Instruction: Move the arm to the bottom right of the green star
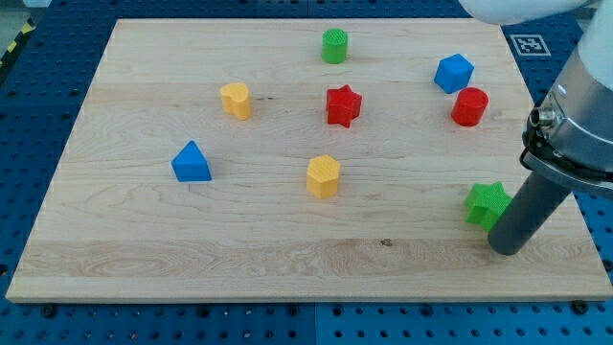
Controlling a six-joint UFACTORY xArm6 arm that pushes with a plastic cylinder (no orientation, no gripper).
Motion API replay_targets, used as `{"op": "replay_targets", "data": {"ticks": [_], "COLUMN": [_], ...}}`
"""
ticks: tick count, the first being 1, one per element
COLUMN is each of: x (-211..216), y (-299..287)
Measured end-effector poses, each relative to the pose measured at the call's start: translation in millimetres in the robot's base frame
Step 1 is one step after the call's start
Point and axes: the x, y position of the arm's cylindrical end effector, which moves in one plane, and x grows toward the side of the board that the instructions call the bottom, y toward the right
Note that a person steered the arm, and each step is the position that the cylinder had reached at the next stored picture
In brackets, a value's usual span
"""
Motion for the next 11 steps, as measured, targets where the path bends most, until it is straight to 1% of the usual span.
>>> {"op": "replay_targets", "data": {"ticks": [2, 3, 9, 11], "x": [0.0, 0.0, 9.7, -7.9], "y": [9.3, 24.6, 35.4, 31.2]}}
